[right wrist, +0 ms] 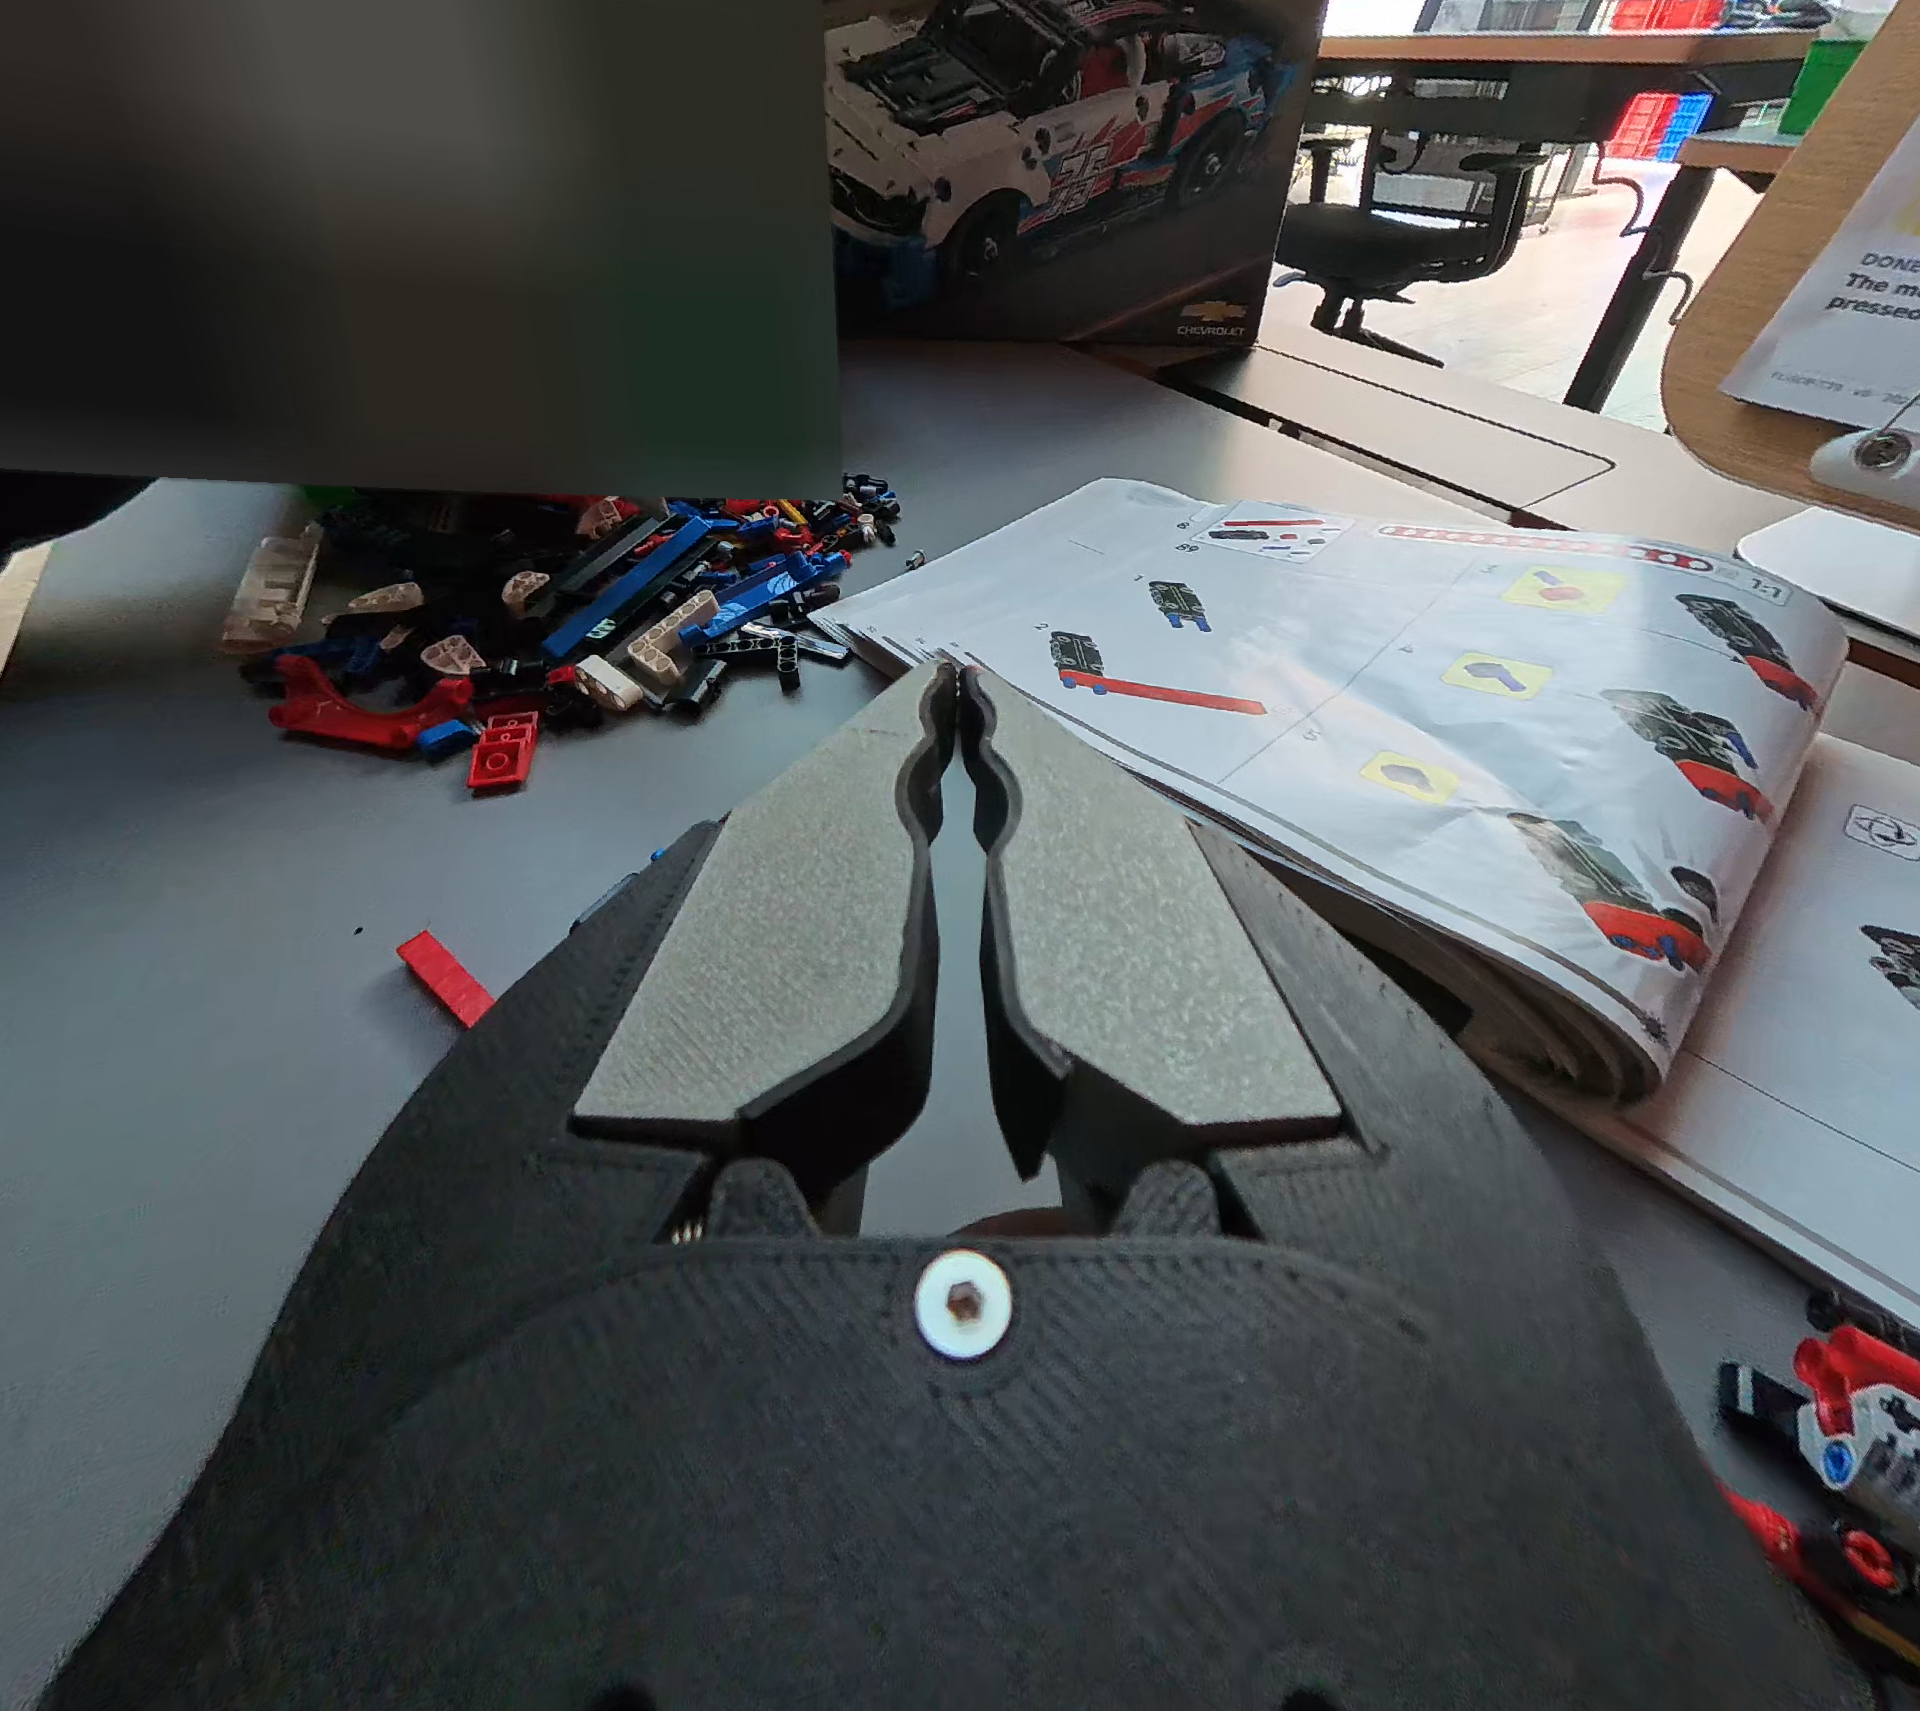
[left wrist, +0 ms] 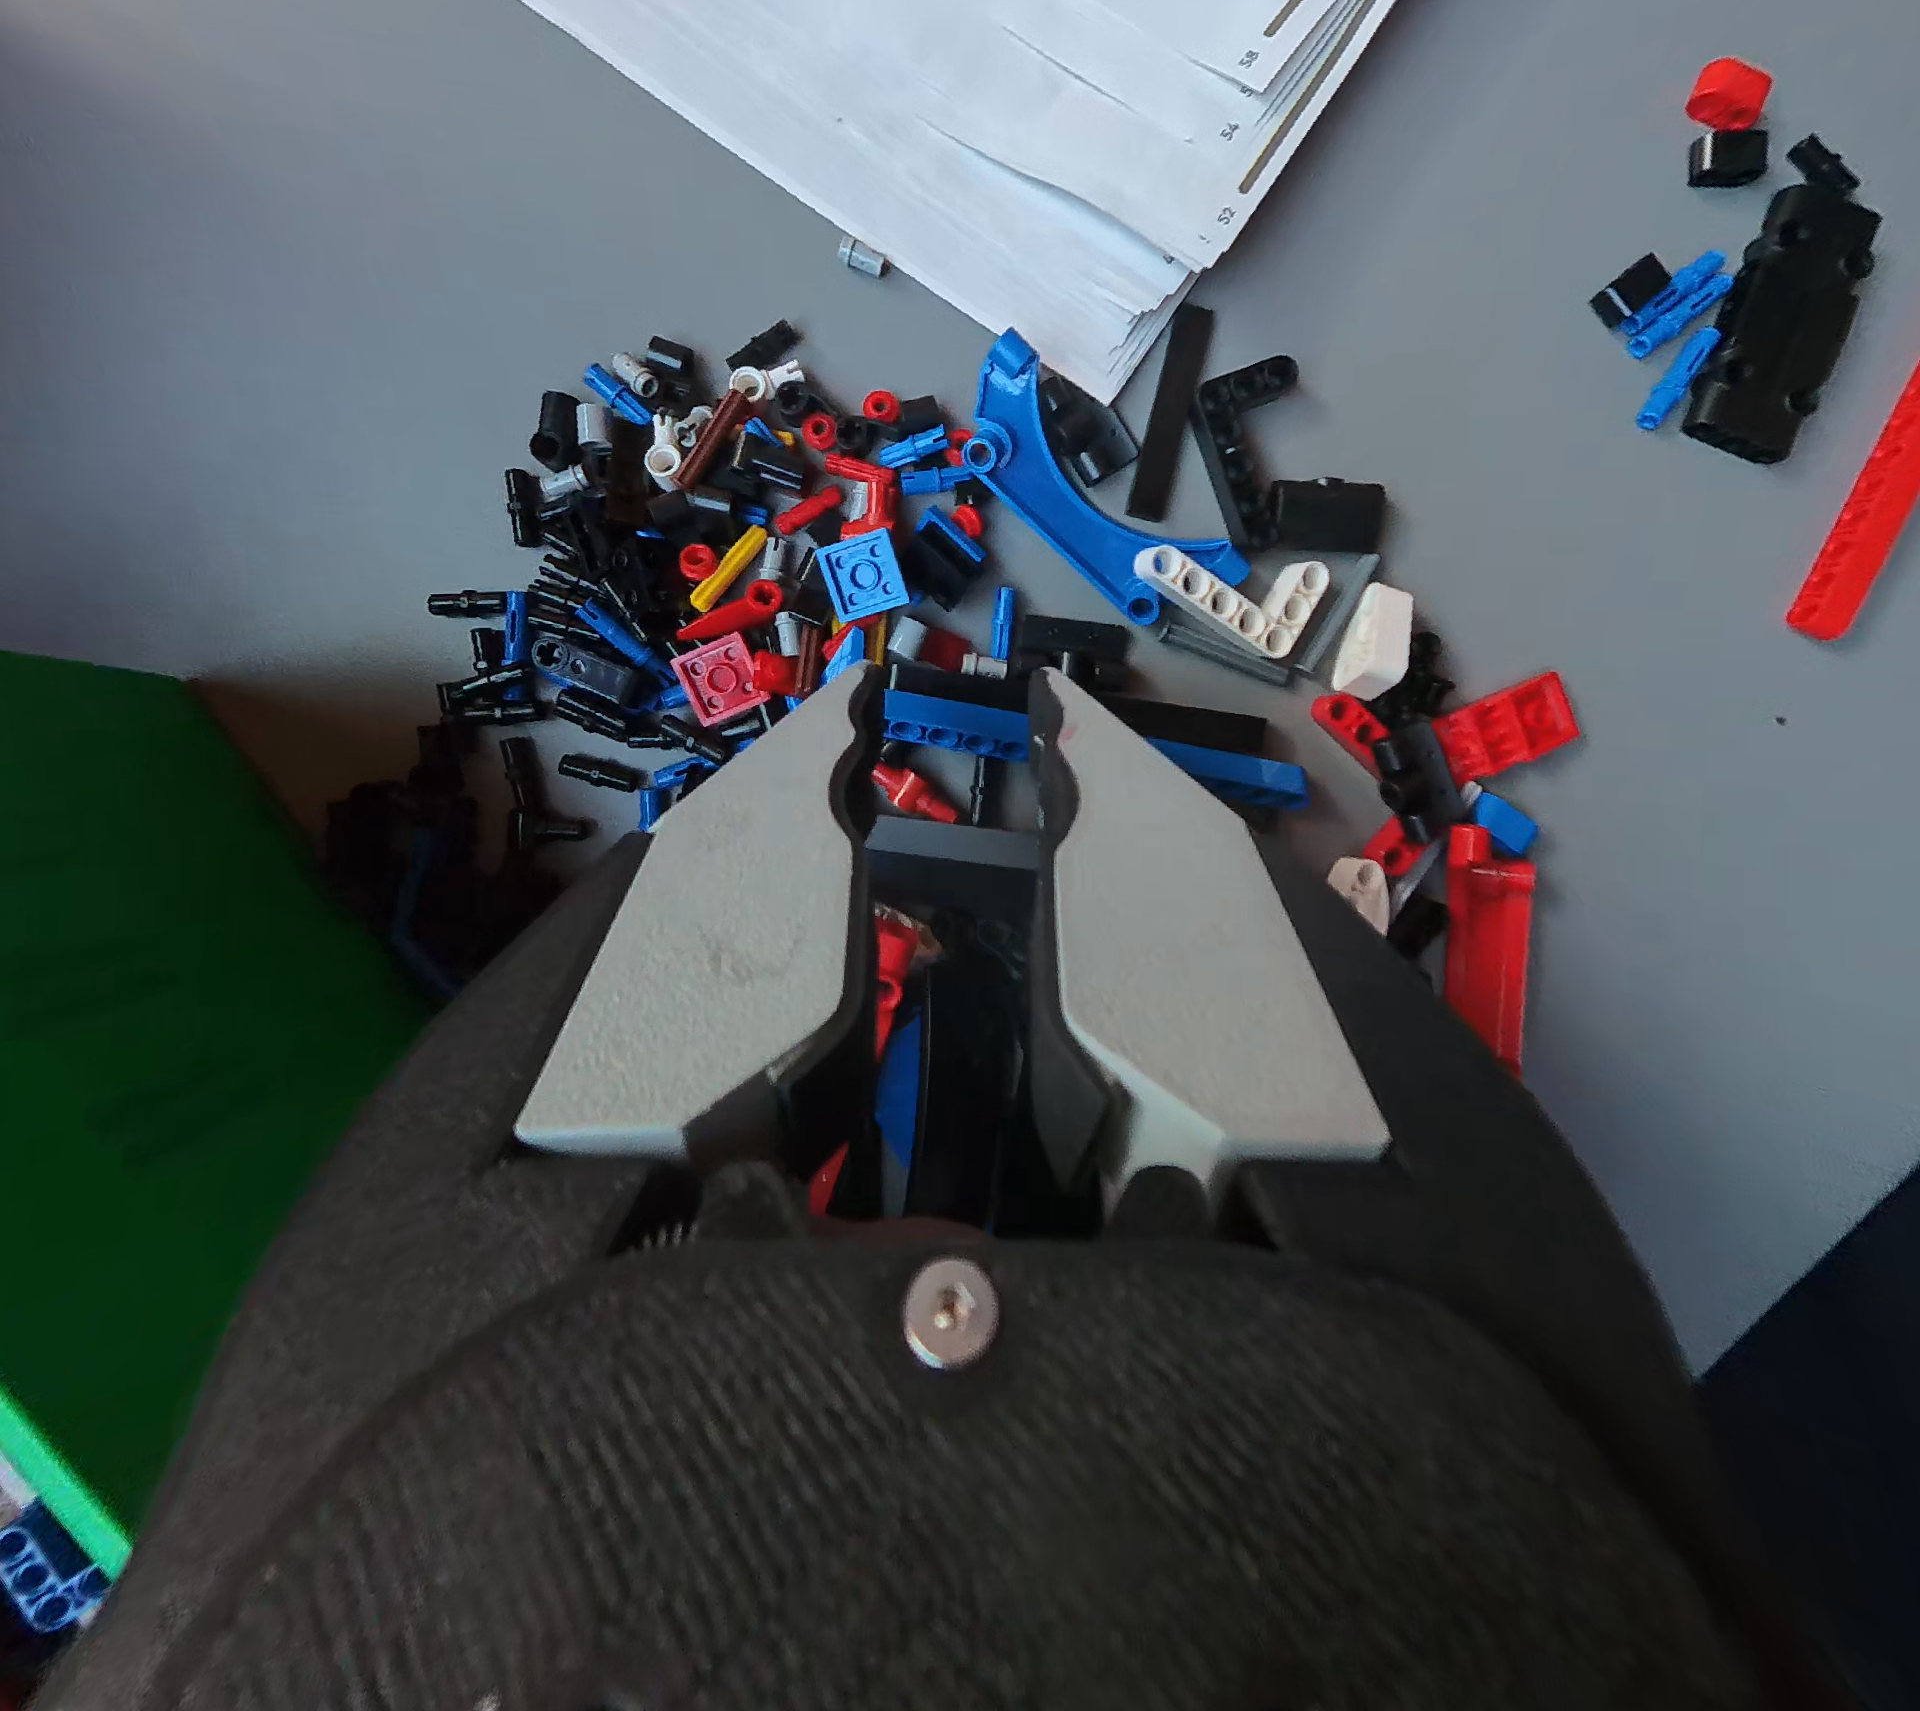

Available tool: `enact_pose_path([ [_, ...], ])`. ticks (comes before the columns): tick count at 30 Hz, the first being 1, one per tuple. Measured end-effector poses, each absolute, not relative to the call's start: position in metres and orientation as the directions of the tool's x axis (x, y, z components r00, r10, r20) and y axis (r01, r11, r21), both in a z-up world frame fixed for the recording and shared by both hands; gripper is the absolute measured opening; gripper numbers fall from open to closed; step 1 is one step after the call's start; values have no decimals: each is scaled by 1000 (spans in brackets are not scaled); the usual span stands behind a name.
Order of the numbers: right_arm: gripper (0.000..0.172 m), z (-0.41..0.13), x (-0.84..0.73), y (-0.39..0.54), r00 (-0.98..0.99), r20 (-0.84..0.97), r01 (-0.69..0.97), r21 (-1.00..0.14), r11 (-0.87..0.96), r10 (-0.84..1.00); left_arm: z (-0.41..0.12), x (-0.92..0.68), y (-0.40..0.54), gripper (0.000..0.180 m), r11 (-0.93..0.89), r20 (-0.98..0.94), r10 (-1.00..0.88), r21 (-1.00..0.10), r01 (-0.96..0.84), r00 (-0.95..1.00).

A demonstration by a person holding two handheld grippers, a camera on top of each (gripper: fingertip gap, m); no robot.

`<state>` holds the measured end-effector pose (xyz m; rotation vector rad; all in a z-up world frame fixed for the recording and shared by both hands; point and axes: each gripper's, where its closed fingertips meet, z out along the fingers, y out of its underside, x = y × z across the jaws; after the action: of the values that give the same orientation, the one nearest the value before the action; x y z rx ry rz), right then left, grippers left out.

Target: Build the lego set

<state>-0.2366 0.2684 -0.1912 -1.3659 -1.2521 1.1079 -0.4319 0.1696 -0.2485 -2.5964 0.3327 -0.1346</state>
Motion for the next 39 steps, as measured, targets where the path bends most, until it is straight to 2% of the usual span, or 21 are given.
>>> enact_pose_path([
  [10,0,-190,-236,267,55,-24,134,-990,-32,998,-242,-428,176,24,-821,25,-286,-522,-231,958],
  [14,0,-190,-236,268,65,-25,135,-990,-34,998,-235,-432,175,15,-806,17,-287,-544,-232,958],
  [22,0,-189,-233,274,93,-76,118,-989,-87,993,-238,-430,175,13,-803,-23,-308,-529,-273,951],
  [24,0,-189,-232,275,102,-71,120,-989,-83,992,-241,-431,180,8,-793,-29,-312,-542,-277,950],
  [39,0,-191,-227,276,148,-6,149,-988,-28,989,-274,-423,180,11,-842,-25,-336,-440,-312,942],
])
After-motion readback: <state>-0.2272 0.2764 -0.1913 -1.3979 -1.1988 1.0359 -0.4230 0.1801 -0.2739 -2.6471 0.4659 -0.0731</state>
